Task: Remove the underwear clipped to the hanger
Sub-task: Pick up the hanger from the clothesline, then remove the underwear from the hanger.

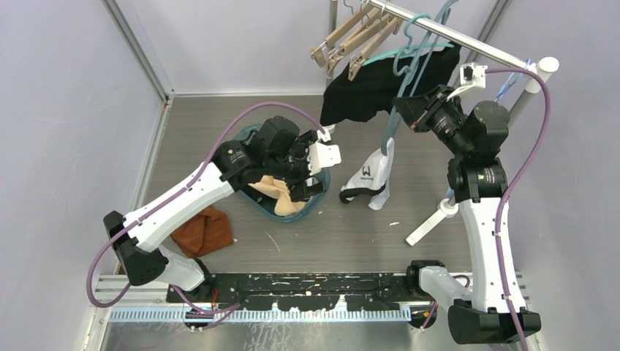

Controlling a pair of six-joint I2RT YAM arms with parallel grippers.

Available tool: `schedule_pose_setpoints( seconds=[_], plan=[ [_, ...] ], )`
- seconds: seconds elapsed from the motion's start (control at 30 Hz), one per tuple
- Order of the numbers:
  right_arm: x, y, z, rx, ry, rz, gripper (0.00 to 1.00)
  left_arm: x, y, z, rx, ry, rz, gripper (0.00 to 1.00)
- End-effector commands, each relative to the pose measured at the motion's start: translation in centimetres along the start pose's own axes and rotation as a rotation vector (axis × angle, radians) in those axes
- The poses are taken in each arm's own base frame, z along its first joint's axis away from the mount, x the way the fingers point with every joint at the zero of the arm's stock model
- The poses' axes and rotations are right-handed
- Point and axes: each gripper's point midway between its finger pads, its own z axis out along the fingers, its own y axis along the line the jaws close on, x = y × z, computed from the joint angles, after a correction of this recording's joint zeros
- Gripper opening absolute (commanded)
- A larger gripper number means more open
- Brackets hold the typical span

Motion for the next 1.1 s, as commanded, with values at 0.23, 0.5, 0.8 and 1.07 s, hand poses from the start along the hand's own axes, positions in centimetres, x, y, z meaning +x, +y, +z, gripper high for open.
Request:
schedule_pose_setpoints(
  seconds=[0.23, 0.5, 0.8, 1.07],
  plan=[
    [-0.2, 7.6, -3.4, -0.346, 0.008, 0.065, 0.01, -4.5, -1.7, 0.3, 0.128, -0.179, -0.024, 0.98],
    [-0.7, 11.0, -5.9, -0.460, 0.045, 0.090, 0.01, -6.4, -3.3, 0.6, 0.259, -0.262, 0.061, 0.99],
    [-0.5, 12.0, -6.4, -0.521, 0.073, 0.131, 0.01, -8.7, -5.0, 0.7, 0.313, -0.313, -0.043, 0.95],
    [0.1, 11.6, -6.2, -0.522, 0.090, 0.156, 0.01, -9.4, -5.4, 2.8, 0.297, -0.330, -0.159, 0.91]
  ],
)
